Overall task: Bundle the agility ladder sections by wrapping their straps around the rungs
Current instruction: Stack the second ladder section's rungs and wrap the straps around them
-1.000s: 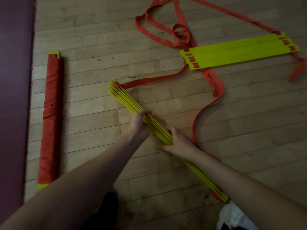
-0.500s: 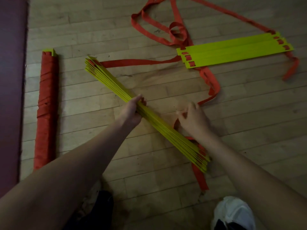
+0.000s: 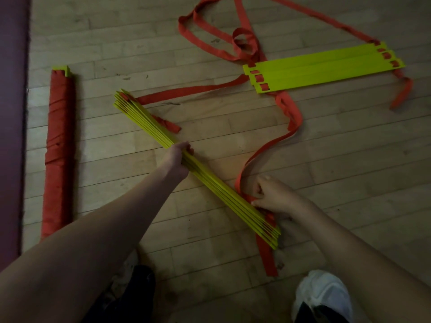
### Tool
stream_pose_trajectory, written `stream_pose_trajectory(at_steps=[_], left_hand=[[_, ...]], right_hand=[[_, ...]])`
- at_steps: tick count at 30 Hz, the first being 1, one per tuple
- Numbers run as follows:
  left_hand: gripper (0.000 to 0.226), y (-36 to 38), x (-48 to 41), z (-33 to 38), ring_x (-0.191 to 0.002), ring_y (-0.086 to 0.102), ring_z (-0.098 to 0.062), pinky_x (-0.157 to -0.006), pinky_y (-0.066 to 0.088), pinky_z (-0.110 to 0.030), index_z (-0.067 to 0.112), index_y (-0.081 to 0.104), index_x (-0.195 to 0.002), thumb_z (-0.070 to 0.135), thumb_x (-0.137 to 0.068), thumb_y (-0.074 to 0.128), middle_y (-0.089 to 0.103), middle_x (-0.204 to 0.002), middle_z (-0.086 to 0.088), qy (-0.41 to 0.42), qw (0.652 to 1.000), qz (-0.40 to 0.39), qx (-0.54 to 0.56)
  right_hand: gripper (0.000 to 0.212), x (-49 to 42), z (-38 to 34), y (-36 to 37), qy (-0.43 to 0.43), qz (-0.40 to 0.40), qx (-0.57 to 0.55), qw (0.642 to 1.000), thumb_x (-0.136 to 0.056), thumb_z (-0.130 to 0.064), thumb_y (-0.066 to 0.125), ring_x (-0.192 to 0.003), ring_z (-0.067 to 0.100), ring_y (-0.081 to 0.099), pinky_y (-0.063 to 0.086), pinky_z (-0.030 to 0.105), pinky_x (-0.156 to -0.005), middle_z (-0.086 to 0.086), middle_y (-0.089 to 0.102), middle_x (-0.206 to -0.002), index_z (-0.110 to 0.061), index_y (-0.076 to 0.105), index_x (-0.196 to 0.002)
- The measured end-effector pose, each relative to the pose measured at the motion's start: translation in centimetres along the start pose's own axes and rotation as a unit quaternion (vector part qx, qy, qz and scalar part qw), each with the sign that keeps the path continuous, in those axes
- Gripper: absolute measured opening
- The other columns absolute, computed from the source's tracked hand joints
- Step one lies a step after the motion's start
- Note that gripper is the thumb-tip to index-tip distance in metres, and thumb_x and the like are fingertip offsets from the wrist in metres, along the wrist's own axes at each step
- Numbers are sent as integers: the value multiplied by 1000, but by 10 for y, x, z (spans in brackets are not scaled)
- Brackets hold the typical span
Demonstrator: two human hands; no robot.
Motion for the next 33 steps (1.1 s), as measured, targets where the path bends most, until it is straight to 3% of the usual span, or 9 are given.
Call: stream_pose_trajectory(at_steps=[2, 5, 8, 10, 14, 20, 22, 28, 33], left_hand=[[22, -3, 0, -1, -40, 52, -6, -43, 46, -18, 12, 51, -73, 9, -95, 54, 49, -65, 1, -3, 1000, 10, 5], [24, -5, 0, -3, -54, 50, -9, -56, 47, -24, 13, 50, -71, 13, -95, 55, 46, -64, 2, -2, 1000, 17, -8], [27, -4, 2, -5, -55, 45, -14, -64, 45, -31, 12, 48, -68, 11, -94, 53, 43, -59, -1, 0, 999, 23, -30], [28, -2, 6, -6, -53, 43, -16, -60, 45, -32, 11, 47, -66, 8, -94, 51, 41, -58, -3, 16, 998, 30, -48], [27, 2, 10, -4, -52, 43, -17, -57, 44, -32, 10, 46, -67, 4, -94, 50, 40, -58, -3, 48, 996, 34, -61], [24, -2, 8, -4, -48, 44, -16, -51, 44, -31, 10, 46, -69, 2, -92, 49, 41, -57, -5, 70, 996, 31, -37], [20, -7, 5, -1, -49, 46, -18, -51, 46, -31, 9, 48, -71, 2, -90, 51, 42, -58, -6, 68, 997, 32, -26], [19, -5, 9, -2, -51, 48, -17, -53, 46, -31, 10, 50, -72, 4, -90, 54, 44, -60, -5, 43, 999, -13, -23], [18, 0, 15, -16, -55, 47, -14, -55, 44, -31, 16, 54, -73, 12, -90, 61, 45, -61, -1, 28, 997, -52, -54]], right_hand=[[35, 2, 0, 3, -17, -4, 20, 1000, -83, -25, 67, -111, 30, 52, 38, 26, -81, 12, 53, -118, -8, 53, -110], [22, 2, -6, 6, -2, 9, 48, 999, -92, -20, 54, -110, 31, 56, 42, 33, -83, 17, 58, -118, -5, 56, -108], [10, -5, -9, 2, 37, 54, -97, 993, -98, -16, 47, -98, 31, 59, 39, 34, -73, 20, 63, -104, -11, 51, -91], [19, -8, -10, -3, 56, 64, -228, 970, -99, -14, 46, -80, 26, 59, 38, 31, -63, 15, 62, -90, -17, 43, -80], [27, -3, -27, -3, 59, 38, -536, 841, -100, 0, 38, -51, 8, 57, 49, 21, -48, 7, 52, -71, -15, 37, -78], [21, -1, -36, 12, 99, 29, -778, 620, -99, 3, 37, -66, 17, 48, 46, 25, -63, 9, 48, -76, -8, 44, -82], [22, -2, -38, 10, 97, 25, -802, 589, -98, 5, 38, -67, 17, 47, 44, 26, -63, 10, 47, -77, -6, 45, -81], [25, -8, -48, 4, 128, 45, -785, 604, -98, 4, 31, -51, 11, 42, 39, 22, -49, 8, 45, -72, -7, 46, -80], [25, -25, -65, -19, 158, 64, -656, 736, -95, -3, 35, -40, 8, 33, 29, 23, -46, 2, 45, -63, -11, 52, -79]])
Point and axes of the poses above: each hand's wrist, its own x-axis away from the middle knuckle, its own y-axis out of the palm, z = x × y, the point moved 2 cm from there along -x, towards the middle knuckle
